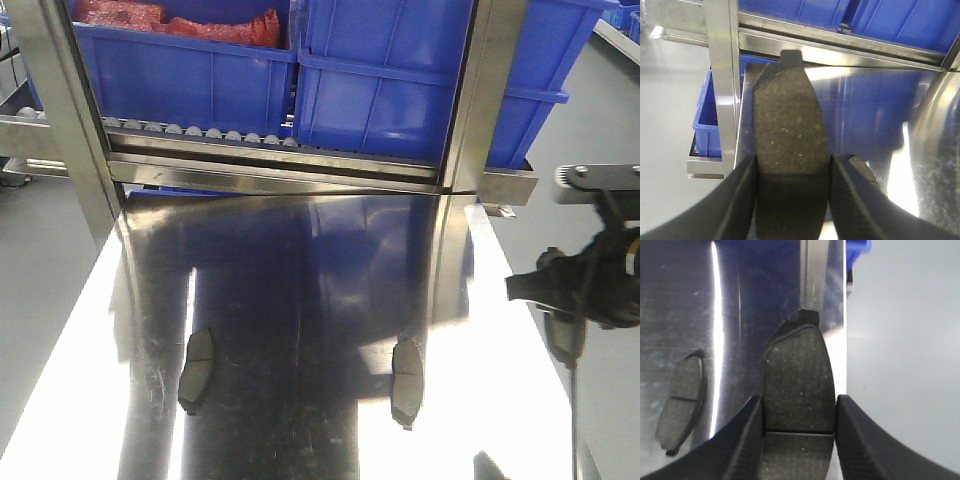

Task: Move and align brake pads A on conveyor
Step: 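Lift the brake pad off the table with the right gripper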

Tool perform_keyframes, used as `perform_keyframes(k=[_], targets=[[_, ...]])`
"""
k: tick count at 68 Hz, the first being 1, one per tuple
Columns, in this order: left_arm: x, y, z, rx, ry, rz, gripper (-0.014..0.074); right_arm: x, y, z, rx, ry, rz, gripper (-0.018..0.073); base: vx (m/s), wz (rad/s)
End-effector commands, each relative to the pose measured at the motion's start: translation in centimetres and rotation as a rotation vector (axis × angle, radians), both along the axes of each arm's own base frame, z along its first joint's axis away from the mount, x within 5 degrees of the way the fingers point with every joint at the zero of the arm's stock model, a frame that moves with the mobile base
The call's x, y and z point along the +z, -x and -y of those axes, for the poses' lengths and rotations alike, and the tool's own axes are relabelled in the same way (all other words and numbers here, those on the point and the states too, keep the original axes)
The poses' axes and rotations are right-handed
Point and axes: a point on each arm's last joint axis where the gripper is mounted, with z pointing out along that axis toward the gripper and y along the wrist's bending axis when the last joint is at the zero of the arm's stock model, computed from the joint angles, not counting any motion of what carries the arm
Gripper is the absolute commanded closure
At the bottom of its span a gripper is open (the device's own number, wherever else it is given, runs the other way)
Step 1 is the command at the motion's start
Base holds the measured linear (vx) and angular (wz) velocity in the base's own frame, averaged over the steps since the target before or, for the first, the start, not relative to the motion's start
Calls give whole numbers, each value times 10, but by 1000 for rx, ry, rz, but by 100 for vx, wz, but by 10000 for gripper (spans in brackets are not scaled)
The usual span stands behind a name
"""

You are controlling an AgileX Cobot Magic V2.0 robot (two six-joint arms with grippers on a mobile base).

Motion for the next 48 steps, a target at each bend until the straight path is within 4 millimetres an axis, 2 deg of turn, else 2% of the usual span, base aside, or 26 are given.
perform_keyframes(k=[1, 14, 32, 48], targets=[[18, -3, 1, 3, 30, 123, 602, 33, 20, 5, 50, 2, 209, 566, 0, 0], [18, -3, 1, 3, 30, 123, 602, 50, 67, 14, 91, -11, 405, 566, 0, 0], [18, -3, 1, 3, 30, 123, 602, 40, 122, 24, 111, -41, 610, 566, 0, 0], [18, -3, 1, 3, 30, 123, 602, 24, 142, 26, 127, -71, 729, 566, 0, 0]])
